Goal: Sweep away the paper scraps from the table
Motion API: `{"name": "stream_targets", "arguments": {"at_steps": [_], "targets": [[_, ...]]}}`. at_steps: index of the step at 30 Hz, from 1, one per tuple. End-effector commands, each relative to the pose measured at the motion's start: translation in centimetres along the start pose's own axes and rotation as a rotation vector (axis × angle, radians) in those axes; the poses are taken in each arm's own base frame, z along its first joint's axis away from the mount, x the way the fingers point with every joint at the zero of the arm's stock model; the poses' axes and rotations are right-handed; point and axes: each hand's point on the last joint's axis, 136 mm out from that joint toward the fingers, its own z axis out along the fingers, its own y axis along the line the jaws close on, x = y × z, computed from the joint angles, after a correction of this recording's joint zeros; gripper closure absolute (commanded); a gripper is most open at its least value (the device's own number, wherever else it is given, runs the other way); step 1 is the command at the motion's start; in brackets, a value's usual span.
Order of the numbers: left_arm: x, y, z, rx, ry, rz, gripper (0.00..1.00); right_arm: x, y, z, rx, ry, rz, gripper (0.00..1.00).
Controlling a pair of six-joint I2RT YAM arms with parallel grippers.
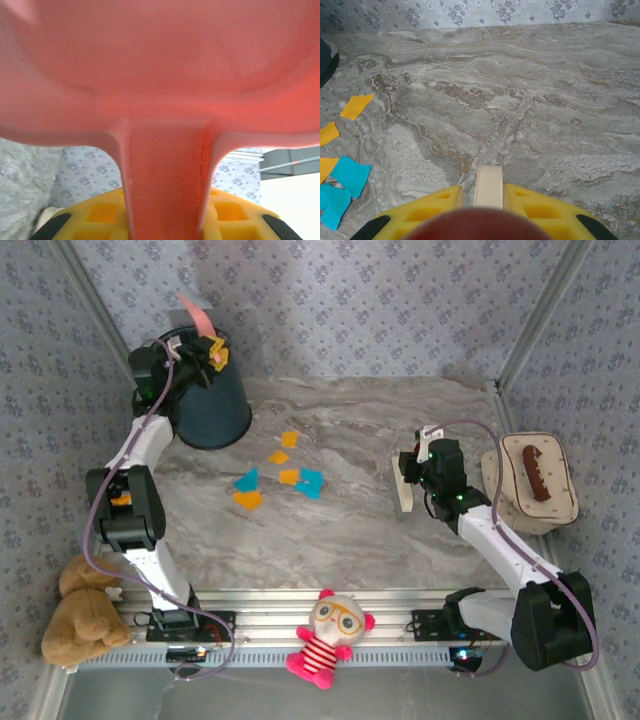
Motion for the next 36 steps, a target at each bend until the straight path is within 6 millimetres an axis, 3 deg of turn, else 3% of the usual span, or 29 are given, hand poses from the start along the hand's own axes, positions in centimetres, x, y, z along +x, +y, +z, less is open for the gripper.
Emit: {"name": "stream_targets", "arguments": {"at_steps": [1, 9, 14, 20, 30, 36], "targets": [[1.8, -5.0, -1.0, 0.133, 0.022, 0.061, 1.00, -0.5, 0.1, 0.1, -0.006, -0.024, 0.024, 1.00], [2.8, -5.4, -1.5, 0.076, 0.023, 0.151, 1.00, -0.5, 0.2, 0.2, -0.010, -0.027, 0.033, 1.00], [3.5, -4.1, -2.2, -0.047, 0.013, 0.264, 1.00, -0.8, 0.4, 0.2, -0.023, -0.035, 0.046, 1.00], [4.5, -1.4, -3.8, -0.206, 0.031, 0.434, 1.00, -1.4, 1.0, 0.2, -0.051, -0.038, 0.082, 1.00], [6.7, 2.4, -8.7, -0.491, 0.062, 0.745, 1.00, -2.3, 2.5, 0.3, -0.131, -0.041, 0.166, 1.00], [8.2, 5.8, -11.0, -0.644, 0.138, 0.839, 1.00, -3.3, 4.6, 0.9, -0.211, -0.080, 0.237, 1.00]]}}
